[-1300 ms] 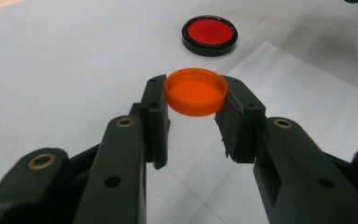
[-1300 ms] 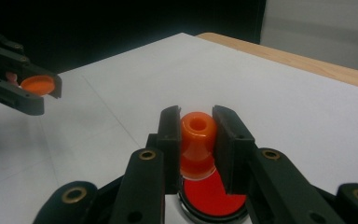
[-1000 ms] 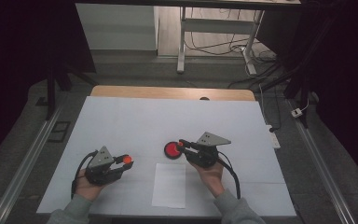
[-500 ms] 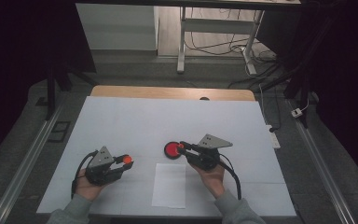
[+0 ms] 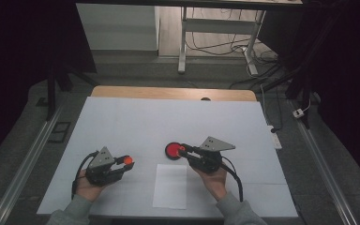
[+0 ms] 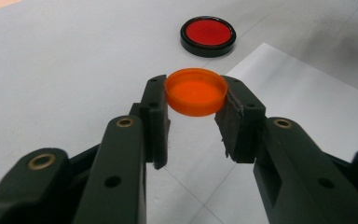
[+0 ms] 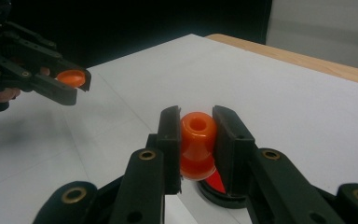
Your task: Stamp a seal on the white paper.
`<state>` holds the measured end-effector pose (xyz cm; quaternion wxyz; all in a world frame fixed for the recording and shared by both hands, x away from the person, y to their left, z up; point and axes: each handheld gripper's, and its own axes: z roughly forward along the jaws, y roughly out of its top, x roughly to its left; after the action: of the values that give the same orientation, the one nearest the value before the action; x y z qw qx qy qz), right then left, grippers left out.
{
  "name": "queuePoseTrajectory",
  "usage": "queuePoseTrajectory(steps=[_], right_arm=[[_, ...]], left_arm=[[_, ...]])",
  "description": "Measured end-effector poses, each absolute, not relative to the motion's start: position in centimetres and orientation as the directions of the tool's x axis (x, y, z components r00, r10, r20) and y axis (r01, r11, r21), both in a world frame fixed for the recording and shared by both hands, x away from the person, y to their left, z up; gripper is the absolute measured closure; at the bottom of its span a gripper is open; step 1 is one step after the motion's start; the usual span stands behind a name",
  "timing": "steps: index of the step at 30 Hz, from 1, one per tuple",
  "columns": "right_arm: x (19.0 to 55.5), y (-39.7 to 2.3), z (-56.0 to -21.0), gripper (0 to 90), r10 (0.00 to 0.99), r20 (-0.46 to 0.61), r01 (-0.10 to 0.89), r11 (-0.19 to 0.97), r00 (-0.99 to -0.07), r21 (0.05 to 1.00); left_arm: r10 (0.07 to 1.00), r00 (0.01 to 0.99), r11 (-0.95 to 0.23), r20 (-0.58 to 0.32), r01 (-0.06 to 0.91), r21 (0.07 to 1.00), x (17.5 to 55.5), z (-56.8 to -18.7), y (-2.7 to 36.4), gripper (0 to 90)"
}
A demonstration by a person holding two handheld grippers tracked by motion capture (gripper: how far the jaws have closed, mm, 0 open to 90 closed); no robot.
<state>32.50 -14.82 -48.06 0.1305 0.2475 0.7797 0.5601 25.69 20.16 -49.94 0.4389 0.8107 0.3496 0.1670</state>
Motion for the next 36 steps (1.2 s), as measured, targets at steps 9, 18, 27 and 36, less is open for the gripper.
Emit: queuePoseTrajectory(steps=[9, 18, 27, 36], right_arm=[[31.7, -14.9, -48.3, 72.9, 0.518, 0.075, 0.244, 0.266, -0.852, 0.933], [31.1, -14.4, -48.7, 72.9, 0.490, 0.081, 0.246, 0.284, -0.868, 0.927], [30.2, -14.5, -49.0, 72.9, 0.469, 0.081, 0.247, 0.305, -0.879, 0.920], [29.2, -14.3, -49.8, 72.9, 0.443, 0.079, 0.249, 0.341, -0.893, 0.907]], left_arm=[[0.714, 0.699, -0.374, -0.035, 0.424, 0.825, 25.7, -50.0, 20.1, 64.6], [0.712, 0.701, -0.377, -0.037, 0.427, 0.822, 25.7, -50.0, 20.1, 64.6], [0.712, 0.701, -0.376, -0.041, 0.429, 0.821, 25.8, -50.1, 20.1, 64.5], [0.712, 0.701, -0.377, -0.040, 0.429, 0.821, 25.8, -50.1, 20.1, 64.5]])
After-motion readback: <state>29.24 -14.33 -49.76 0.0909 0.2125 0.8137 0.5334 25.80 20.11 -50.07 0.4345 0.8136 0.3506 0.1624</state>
